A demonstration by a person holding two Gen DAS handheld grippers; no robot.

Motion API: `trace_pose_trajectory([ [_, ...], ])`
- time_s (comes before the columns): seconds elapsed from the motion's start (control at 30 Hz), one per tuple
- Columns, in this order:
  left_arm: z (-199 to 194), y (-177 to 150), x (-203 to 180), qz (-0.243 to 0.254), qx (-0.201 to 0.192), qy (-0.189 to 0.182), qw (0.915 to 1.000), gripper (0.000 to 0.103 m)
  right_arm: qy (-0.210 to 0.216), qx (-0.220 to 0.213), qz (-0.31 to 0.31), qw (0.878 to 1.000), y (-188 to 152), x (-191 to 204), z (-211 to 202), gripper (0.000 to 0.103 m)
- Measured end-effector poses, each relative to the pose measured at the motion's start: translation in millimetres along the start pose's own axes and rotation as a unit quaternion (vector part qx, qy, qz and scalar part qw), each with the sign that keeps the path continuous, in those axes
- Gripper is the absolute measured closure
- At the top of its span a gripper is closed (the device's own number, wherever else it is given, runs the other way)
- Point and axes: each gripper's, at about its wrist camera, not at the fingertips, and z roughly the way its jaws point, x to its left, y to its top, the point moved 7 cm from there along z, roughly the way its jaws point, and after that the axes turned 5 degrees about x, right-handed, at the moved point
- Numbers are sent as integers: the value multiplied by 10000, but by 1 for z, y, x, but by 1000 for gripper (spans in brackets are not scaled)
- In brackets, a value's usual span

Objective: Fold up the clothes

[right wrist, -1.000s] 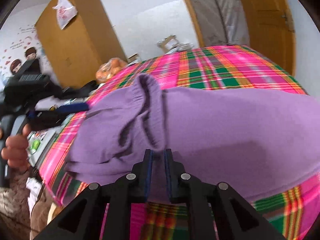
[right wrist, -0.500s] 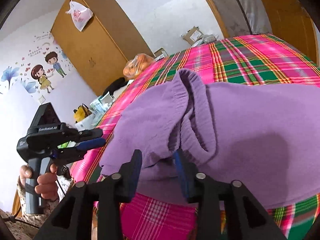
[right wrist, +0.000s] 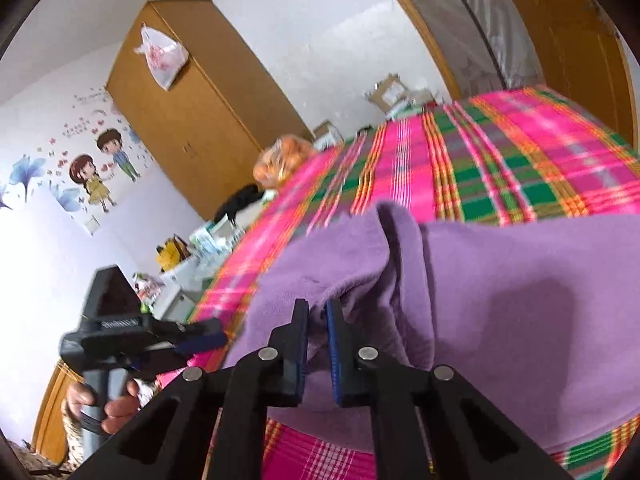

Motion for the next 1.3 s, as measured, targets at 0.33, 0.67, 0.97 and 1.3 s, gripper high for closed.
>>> trace_pose_trajectory([
  [0.33, 14, -16, -10, 225, 281, 96, 9993, 77, -417, 291, 510, 9974, -24, -43, -6, 94],
  [0.67, 24, -18, 0, 193, 378, 245, 9988, 70, -664, 417, 205, 9967, -17, -48, 4, 72],
  [0.97, 18, -22, 19, 73, 422, 300, 9986, 69, -132, 906, 679, 9935, -4, -67, 42, 54],
  [1.3, 16, -19, 26, -6, 478, 212, 9986, 69, 384, 850, 746, 9928, 3, -52, 43, 82],
])
